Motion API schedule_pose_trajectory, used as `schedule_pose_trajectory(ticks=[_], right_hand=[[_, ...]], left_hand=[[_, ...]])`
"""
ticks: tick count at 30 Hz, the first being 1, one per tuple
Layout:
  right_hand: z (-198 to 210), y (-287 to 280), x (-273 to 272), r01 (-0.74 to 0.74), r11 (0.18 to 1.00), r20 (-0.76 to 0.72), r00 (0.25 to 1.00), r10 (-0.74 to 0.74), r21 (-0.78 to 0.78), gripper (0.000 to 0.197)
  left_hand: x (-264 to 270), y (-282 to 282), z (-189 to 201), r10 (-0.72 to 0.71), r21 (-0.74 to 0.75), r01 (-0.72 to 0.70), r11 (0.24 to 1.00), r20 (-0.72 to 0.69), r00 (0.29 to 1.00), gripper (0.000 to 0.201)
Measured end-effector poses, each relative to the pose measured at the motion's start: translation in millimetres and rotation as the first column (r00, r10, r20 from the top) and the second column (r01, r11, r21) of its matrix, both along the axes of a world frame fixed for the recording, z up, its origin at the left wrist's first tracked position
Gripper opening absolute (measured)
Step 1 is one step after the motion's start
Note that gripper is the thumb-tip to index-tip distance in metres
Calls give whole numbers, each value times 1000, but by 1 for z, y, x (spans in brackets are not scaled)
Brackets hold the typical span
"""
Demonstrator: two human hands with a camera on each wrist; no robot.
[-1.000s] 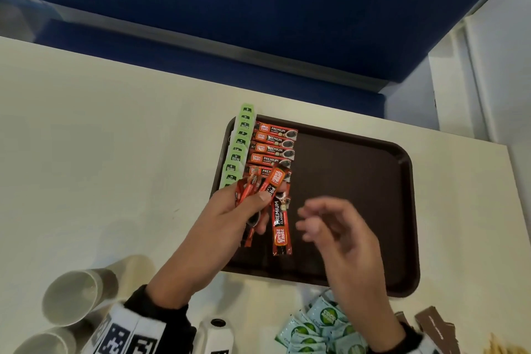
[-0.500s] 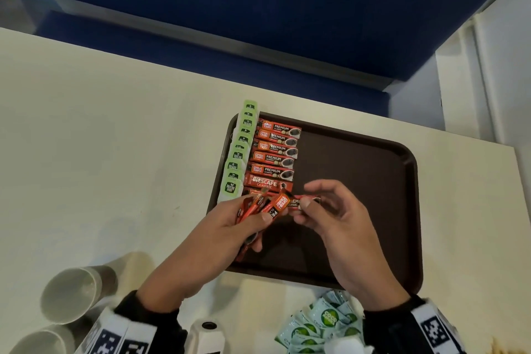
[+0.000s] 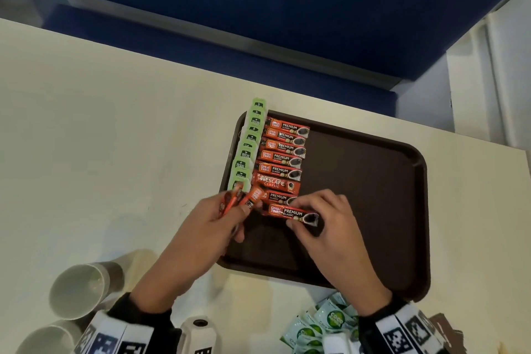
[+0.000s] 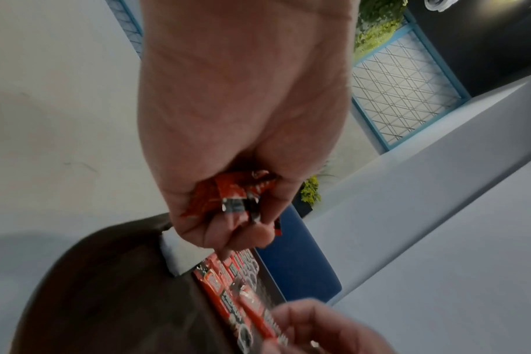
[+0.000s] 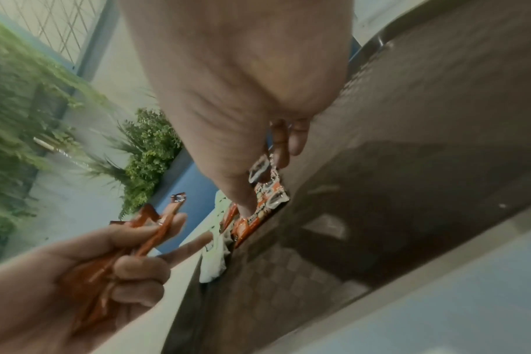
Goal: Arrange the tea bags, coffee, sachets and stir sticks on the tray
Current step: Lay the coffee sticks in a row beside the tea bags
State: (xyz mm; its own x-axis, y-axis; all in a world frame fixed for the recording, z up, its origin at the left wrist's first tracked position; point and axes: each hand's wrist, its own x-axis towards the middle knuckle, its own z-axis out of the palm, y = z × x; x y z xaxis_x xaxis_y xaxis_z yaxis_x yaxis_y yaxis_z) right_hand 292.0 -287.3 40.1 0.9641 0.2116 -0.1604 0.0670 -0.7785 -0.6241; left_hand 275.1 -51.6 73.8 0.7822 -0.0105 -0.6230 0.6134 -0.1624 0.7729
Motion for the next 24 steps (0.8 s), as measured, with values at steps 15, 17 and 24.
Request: schedule_pose_trajectory(ticks=[15,17,24], right_hand=[[-29,18,-10,-18,970,173,983,62,-244,28],[-31,19,-9,-28,967,181,981,75,-252,25],[-33,27,-7,-58,969,201,974,108,-239,25]], left_hand=[[2,22,-5,245,33,-246,969,29,969,29],[2,21,-5,256,24,-257,966,23,966,28],[1,22,-7,266,24,-267,963,13,964,29]])
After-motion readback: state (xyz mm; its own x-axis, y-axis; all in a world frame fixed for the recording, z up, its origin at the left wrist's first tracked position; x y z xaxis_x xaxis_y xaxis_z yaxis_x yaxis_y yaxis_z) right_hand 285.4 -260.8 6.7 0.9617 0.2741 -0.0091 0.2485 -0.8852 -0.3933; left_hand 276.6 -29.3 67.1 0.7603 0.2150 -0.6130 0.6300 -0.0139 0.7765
